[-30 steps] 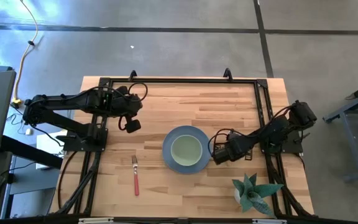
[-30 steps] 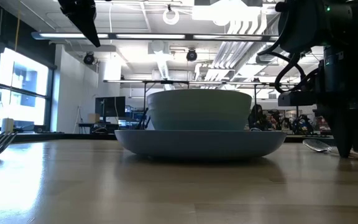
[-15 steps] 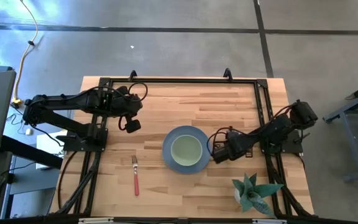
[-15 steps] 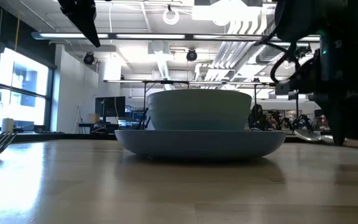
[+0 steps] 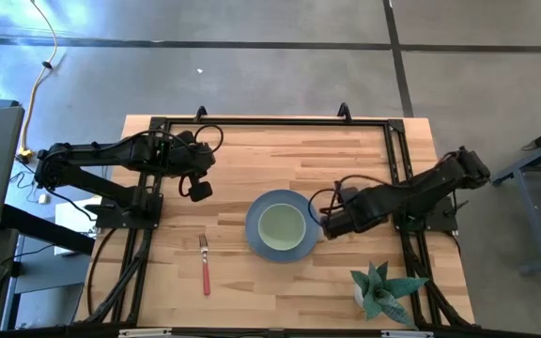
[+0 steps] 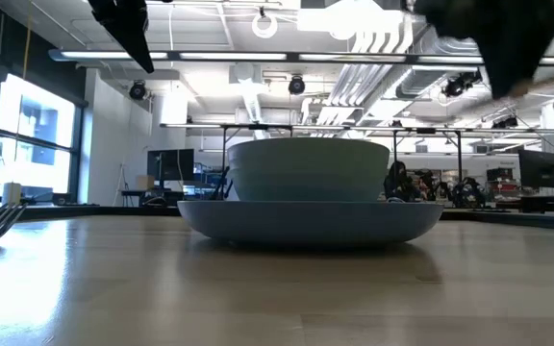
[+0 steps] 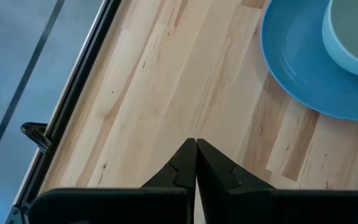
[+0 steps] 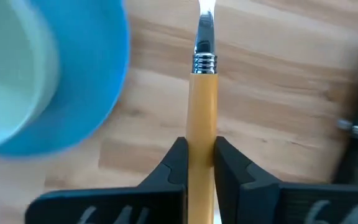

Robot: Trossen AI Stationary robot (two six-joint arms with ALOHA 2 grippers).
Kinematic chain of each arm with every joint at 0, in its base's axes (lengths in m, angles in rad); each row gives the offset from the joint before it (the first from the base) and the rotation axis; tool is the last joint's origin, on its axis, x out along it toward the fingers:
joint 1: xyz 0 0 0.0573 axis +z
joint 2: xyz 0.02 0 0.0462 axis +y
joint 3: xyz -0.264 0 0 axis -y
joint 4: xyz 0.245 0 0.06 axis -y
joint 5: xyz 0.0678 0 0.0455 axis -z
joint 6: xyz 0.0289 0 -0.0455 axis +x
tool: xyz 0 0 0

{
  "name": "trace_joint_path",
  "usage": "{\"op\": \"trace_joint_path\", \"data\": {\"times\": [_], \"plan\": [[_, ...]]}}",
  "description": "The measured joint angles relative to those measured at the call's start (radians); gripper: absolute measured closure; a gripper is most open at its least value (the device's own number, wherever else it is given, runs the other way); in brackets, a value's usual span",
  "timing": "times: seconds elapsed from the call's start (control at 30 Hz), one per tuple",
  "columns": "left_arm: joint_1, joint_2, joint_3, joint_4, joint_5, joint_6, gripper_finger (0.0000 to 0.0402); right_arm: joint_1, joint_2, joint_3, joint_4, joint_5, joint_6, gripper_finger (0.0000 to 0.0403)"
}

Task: Set table place
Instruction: Put the yellow spoon into the green bowl

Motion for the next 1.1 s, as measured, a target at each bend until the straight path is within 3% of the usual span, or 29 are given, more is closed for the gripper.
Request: {"op": "trace_joint_path", "data": {"times": [0.23,0.4,0.73,0.87,1.1], "plan": [[0.0,0.0,0.0,0.0,0.012,-0.001,0.0401,-0.022,0.008,0.329,-0.233,-0.089,-0.152,0.039],[0.0,0.0,0.0,0.001,0.012,-0.016,0.0401,-0.083,0.072,0.481,-0.249,-0.154,-0.325,0.039],[0.0,0.0,0.0,0.002,0.022,-0.026,0.0401,-0.213,0.341,0.587,-0.246,-0.401,-0.769,0.039],[0.0,0.0,0.0,0.002,0.026,-0.026,0.0401,-0.235,0.43,0.634,-0.246,-0.503,-0.884,0.039],[0.0,0.0,0.0,0.002,0.026,-0.026,0.0401,-0.269,0.533,0.707,-0.246,-0.592,-0.994,0.0391]]}}
